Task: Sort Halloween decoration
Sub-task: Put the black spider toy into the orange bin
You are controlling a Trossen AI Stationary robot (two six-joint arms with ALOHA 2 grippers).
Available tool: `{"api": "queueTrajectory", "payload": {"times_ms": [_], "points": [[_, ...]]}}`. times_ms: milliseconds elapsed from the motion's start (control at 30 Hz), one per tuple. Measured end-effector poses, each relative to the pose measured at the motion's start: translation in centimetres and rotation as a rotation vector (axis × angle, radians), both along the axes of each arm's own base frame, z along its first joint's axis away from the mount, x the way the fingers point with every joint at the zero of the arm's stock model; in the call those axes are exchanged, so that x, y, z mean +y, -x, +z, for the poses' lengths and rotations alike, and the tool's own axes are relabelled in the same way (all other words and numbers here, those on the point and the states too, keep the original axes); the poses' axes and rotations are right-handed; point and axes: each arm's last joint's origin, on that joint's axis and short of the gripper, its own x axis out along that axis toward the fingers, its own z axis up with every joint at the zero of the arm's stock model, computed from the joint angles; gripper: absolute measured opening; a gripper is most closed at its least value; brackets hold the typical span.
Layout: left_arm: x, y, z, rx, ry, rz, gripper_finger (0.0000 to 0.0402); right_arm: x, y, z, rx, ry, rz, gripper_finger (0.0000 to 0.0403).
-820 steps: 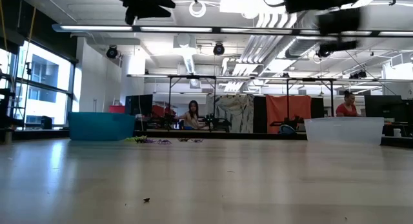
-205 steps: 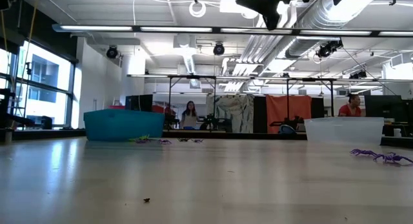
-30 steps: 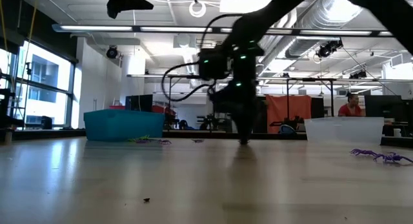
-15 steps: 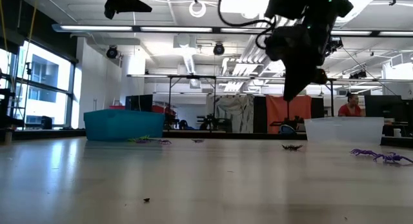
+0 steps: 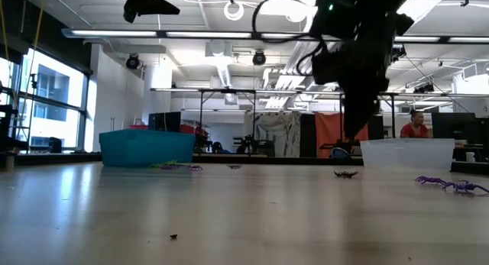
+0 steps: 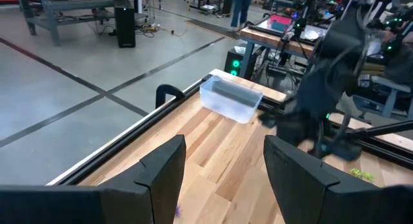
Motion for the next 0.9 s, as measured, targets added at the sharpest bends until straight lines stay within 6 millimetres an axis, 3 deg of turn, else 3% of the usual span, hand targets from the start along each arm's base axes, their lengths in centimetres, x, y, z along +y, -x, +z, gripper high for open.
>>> {"api": "queueTrajectory", "payload": {"times_ms": [100,267,633,900], "points": [[0.0,0.0,0.0,0.0,0.0,0.0,0.0197,0.2,-1.0,-1.8,0.023,0.097,0.098,0.0176],[0.0,0.0,0.0,0.0,0.0,0.0,0.0197,0.5,-1.5,-3.8,0.083,0.21,0.213,0.0181],[0.0,0.0,0.0,0.0,0.0,0.0,0.0197,0.5,-1.5,-4.1,0.08,0.322,0.488,0.0181],[0.0,0.0,-0.1,0.007,0.001,0.0,0.0197,0.5,-1.9,-5.3,0.106,0.306,0.561,0.0181]]}}
